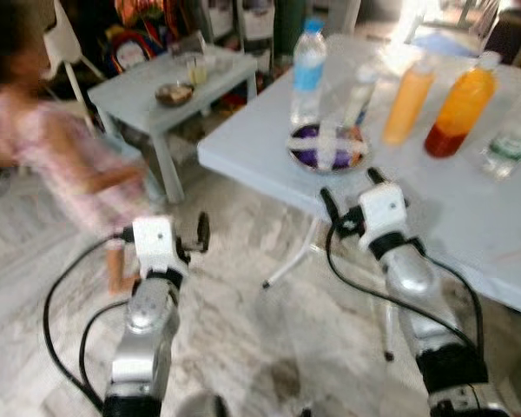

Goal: Restocking fridge

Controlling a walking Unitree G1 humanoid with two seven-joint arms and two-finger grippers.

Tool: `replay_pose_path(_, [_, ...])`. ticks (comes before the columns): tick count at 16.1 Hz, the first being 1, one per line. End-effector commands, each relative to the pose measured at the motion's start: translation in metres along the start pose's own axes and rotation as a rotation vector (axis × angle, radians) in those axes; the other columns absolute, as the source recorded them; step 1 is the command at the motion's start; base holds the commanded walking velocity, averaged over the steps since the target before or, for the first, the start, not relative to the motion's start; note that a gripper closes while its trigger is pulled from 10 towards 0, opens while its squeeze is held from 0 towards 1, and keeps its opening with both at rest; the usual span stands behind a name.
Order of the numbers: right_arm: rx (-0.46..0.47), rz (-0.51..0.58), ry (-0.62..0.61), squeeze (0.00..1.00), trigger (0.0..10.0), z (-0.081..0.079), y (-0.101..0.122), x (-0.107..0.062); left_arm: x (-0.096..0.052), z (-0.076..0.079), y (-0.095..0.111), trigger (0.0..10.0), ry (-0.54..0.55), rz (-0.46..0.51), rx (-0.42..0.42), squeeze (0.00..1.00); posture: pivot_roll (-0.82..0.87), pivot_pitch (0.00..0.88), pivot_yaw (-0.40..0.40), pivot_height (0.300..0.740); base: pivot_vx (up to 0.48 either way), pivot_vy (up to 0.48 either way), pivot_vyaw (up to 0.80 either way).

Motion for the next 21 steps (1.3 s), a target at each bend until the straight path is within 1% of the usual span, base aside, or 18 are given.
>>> replay_pose_path(1, [0.003, 0.040, 0.016, 0.00, 10.0, -0.007, 0.011, 0.004, -0.002, -0.008, -0.001, 10.0, 0.028, -0.008, -0.004, 0.00, -0.06, 0.070, 0.059, 0.740, 0.270, -0.247, 0.00])
replay_pose_path(4, [0.008, 0.044, 0.017, 0.00, 10.0, -0.008, 0.012, 0.004, -0.001, -0.010, 0.002, 10.0, 0.046, 0.007, -0.005, 0.00, -0.06, 0.068, 0.058, 0.740, 0.000, 0.000, 0.00])
replay_pose_path(7, [0.019, 0.059, 0.007, 0.00, 10.0, -0.008, 0.015, 0.001, -0.004, -0.017, 0.004, 10.0, 0.056, 0.016, 0.008, 0.00, -0.06, 0.065, 0.062, 0.740, 0.000, 0.000, 0.00])
replay_pose_path(8, [0.046, 0.056, -0.027, 0.00, 10.0, -0.007, 0.015, -0.004, -0.012, -0.027, 0.005, 10.0, 0.077, 0.029, 0.019, 0.00, -0.07, 0.055, 0.061, 0.740, 0.000, 0.000, 0.00])
replay_pose_path(9, [0.066, 0.047, -0.048, 0.00, 10.0, -0.006, 0.013, -0.008, -0.016, -0.032, 0.004, 10.0, 0.085, 0.032, 0.031, 0.00, -0.07, 0.046, 0.064, 0.740, 0.000, 0.000, 0.00])
replay_pose_path(11, [0.109, 0.022, -0.098, 0.00, 10.0, -0.005, 0.009, -0.020, -0.032, -0.048, 0.000, 10.0, 0.120, 0.023, 0.063, 0.00, -0.08, 0.034, 0.074, 0.740, 0.000, 0.000, 0.00])
replay_pose_path(12, [0.112, 0.019, -0.101, 0.00, 10.0, -0.006, 0.009, -0.022, -0.034, -0.051, -0.001, 10.0, 0.126, 0.021, 0.066, 0.00, -0.08, 0.034, 0.074, 0.740, 0.000, 0.000, 0.00])
replay_pose_path(13, [0.111, 0.010, -0.097, 0.00, 10.0, -0.008, 0.007, -0.027, -0.041, -0.056, -0.004, 10.0, 0.135, 0.008, 0.071, 0.00, -0.08, 0.034, 0.078, 0.740, 0.000, 0.000, 0.00])
replay_pose_path(14, [0.106, 0.011, -0.086, 0.00, 10.0, -0.009, 0.006, -0.028, -0.042, -0.056, -0.004, 10.0, 0.130, 0.006, 0.071, 0.00, -0.08, 0.035, 0.078, 0.740, 0.251, 0.000, 0.00])
replay_pose_path(16, [0.081, 0.030, -0.071, 0.00, 10.0, -0.009, 0.011, -0.027, -0.039, -0.052, -0.002, 10.0, 0.105, 0.013, 0.070, 0.00, -0.08, 0.034, 0.072, 0.740, 0.274, 0.000, 0.00])
replay_pose_path(19, [0.078, 0.033, -0.069, 0.00, 10.0, -0.006, 0.015, -0.021, -0.032, -0.045, 0.003, 10.0, 0.092, 0.037, 0.056, 0.00, -0.08, 0.028, 0.065, 0.740, 0.326, 0.000, 0.60])
replay_pose_path(21, [0.075, 0.029, -0.070, 0.00, 10.0, -0.004, 0.014, -0.020, -0.032, -0.044, 0.003, 10.0, 0.087, 0.039, 0.054, 0.00, -0.08, 0.028, 0.063, 0.740, 0.339, 0.000, 0.00])
Point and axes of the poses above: a point about 5 cm out from each wrist's last joint towards the gripper, its own x axis pointing out of the wrist towards the gripper, its own y axis along the axis of the wrist's last joint, z = x × y, the point moved 4 cm from there along x, pointing out of the wrist towards the gripper, and after that the axes turned 9 degrees about -x, right-handed, at the moved point
